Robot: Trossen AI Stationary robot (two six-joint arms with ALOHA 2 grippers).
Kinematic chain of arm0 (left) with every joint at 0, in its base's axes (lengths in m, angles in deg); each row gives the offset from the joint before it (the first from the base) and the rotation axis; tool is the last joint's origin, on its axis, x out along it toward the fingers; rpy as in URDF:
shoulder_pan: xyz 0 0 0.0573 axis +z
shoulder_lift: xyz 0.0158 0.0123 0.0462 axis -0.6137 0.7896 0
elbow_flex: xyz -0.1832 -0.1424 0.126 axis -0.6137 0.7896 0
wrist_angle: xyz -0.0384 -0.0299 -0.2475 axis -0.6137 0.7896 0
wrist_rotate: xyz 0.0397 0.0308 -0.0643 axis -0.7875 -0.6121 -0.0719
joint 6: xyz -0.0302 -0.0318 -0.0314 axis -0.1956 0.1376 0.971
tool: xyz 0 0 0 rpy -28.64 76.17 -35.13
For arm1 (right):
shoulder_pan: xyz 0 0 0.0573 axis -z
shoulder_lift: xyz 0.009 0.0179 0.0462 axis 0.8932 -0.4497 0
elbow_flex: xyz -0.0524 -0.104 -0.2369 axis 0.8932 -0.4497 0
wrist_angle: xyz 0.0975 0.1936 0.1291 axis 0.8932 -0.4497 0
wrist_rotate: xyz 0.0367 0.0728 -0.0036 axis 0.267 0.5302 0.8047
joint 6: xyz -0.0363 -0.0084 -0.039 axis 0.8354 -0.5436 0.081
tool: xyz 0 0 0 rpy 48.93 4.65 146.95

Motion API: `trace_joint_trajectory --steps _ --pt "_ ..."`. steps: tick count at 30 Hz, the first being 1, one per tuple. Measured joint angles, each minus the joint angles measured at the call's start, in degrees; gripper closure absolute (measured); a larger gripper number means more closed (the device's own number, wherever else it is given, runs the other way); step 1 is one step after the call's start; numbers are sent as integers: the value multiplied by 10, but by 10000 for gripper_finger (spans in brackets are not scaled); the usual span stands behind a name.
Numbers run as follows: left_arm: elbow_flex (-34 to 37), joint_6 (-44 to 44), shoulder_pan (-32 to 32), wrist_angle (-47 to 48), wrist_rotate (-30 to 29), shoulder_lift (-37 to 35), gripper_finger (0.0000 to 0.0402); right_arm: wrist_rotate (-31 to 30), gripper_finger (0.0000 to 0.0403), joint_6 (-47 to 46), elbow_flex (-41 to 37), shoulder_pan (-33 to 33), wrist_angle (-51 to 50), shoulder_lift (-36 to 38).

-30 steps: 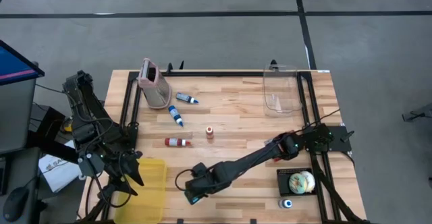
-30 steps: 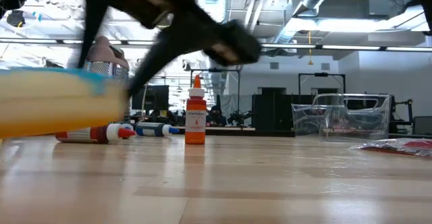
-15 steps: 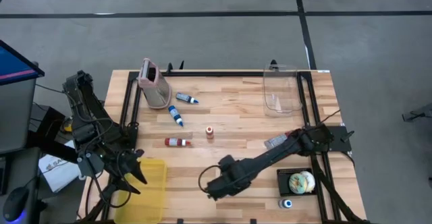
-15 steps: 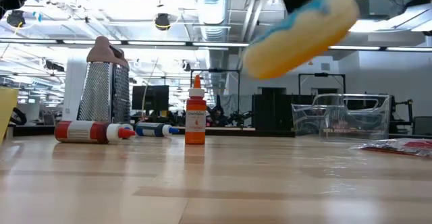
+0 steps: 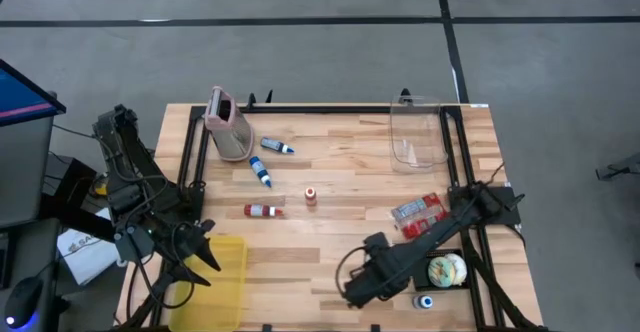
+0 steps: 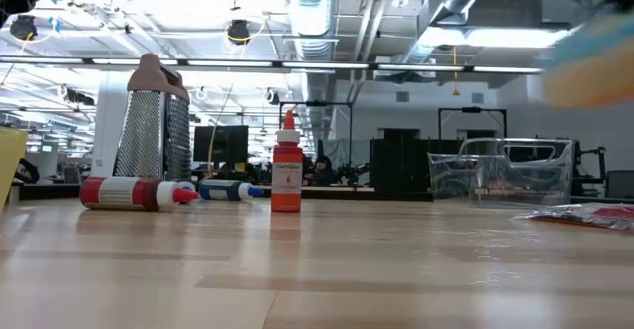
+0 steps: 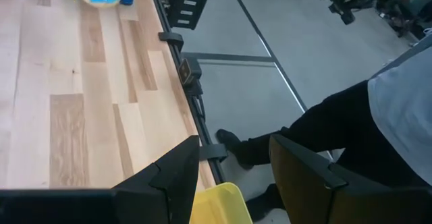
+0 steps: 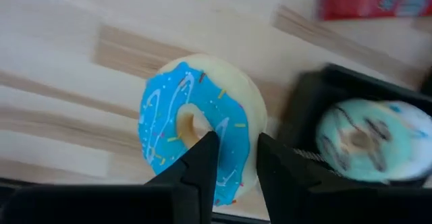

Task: Pick & Place Food Item
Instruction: Put the blue donut into the black bin

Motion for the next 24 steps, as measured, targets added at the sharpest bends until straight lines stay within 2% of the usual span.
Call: trace_joint_trajectory --steps 11,17,24 --pt "0 0 0 -1 -23 0 225 44 310 -66 -155 -28 1 132" --pt "0 3 0 -2 -34 0 225 87 310 -94 -222 -57 2 172" --pt "0 4 0 -12 -43 0 225 89 310 -104 -276 -67 30 190"
